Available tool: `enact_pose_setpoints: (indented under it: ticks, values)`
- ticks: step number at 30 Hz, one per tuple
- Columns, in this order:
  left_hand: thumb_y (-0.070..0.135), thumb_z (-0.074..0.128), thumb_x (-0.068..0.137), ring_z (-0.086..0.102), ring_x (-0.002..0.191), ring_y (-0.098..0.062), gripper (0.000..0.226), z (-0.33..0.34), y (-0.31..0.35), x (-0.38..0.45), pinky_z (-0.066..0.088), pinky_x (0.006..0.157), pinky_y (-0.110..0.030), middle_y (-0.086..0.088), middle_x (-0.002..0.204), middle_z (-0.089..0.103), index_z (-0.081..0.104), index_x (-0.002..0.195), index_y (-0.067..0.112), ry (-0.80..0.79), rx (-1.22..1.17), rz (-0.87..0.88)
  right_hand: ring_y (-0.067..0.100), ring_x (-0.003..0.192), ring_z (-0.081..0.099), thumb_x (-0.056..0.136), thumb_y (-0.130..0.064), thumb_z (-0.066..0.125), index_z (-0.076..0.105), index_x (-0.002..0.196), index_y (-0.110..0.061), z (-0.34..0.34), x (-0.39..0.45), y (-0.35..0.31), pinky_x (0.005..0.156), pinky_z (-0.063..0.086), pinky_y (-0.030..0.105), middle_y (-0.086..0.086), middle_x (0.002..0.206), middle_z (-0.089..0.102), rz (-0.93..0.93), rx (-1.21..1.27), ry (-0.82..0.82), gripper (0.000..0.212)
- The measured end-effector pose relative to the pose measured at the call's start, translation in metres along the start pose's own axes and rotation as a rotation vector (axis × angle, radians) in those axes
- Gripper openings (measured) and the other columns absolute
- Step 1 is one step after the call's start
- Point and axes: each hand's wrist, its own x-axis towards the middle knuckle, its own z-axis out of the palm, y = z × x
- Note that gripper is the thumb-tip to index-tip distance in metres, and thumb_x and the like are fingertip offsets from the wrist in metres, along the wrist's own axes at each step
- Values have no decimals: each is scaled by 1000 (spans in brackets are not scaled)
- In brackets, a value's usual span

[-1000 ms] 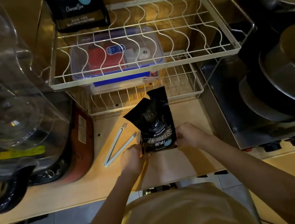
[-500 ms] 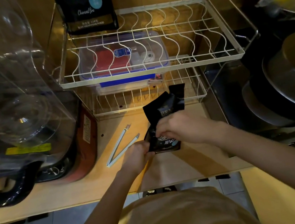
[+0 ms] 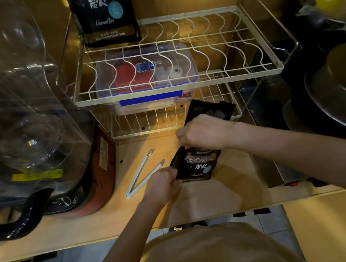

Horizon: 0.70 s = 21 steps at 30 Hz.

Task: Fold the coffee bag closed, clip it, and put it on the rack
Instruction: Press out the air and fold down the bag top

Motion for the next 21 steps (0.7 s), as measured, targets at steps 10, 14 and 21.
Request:
enact_pose_setpoints:
  ticks: [10, 14, 21]
  values:
    - [22, 48, 89, 58, 94, -27, 17, 0, 12, 4, 44, 80, -36, -11, 100, 63, 58, 90, 8, 28, 144, 30, 29, 92, 63, 84, -7, 56, 61, 100, -8, -21, -9, 1, 69, 51, 39, 8, 104, 64, 110, -96, -126, 18]
    - [23, 46, 90, 57, 96, -25, 19, 3, 10, 1, 44, 79, -34, -10, 104, 61, 57, 96, 9, 40, 154, 33, 30, 94, 62, 84, -5, 55, 64, 96, -8, -24, -13, 5, 73, 52, 39, 10, 99, 67, 127, -8, -110, 15]
    - [21, 39, 92, 54, 103, -25, 23, 8, 13, -1, 43, 89, -36, -8, 109, 61, 55, 106, 14, 38, 303, 93, 25, 91, 62, 85, -20, 58, 68, 93, -11, -46, -17, -1, 80, 54, 40, 8, 96, 68, 227, 129, -148, 16]
